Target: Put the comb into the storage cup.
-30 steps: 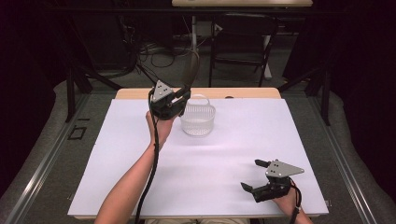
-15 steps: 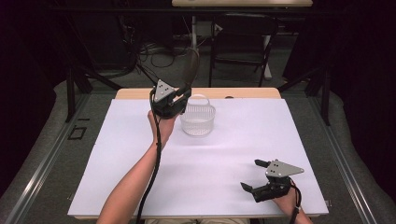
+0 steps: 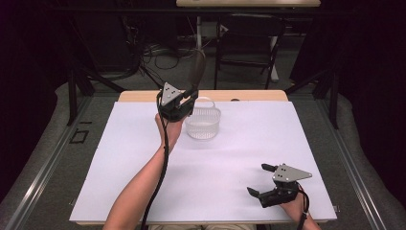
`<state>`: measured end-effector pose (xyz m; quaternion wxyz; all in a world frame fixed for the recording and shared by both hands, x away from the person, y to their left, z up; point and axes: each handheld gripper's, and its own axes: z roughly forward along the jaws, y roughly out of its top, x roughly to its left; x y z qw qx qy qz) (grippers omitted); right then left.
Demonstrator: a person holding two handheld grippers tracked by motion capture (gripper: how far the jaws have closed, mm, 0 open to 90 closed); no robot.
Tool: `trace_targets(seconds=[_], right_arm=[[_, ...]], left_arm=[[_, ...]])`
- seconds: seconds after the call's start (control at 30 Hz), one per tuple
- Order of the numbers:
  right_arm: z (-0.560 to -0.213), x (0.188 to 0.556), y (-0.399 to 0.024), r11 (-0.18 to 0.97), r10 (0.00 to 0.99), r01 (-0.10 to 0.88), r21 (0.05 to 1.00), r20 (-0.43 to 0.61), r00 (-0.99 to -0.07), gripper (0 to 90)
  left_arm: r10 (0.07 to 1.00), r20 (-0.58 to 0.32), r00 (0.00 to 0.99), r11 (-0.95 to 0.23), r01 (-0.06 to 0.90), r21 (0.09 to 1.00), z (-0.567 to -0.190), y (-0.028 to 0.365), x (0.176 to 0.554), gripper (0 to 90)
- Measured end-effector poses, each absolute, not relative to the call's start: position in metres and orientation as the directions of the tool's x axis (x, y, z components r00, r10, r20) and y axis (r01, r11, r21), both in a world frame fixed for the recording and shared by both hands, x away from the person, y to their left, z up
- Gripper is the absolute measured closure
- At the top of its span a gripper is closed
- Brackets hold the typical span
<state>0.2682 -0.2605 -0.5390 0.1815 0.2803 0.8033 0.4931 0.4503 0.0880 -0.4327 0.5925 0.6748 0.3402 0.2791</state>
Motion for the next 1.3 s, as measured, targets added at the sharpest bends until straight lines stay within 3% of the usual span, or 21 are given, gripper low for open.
trace_targets(seconds=[1.3], right_arm=[[-0.539, 0.268, -0.262, 0.354, 0.631, 0.27, 0.895, -0.015, -0.776, 2.3]], left_arm=[[0.771, -0.057, 0.634, -0.072, 0.177, 0.982, -0.463, 0.082, 0.47, 72.3]])
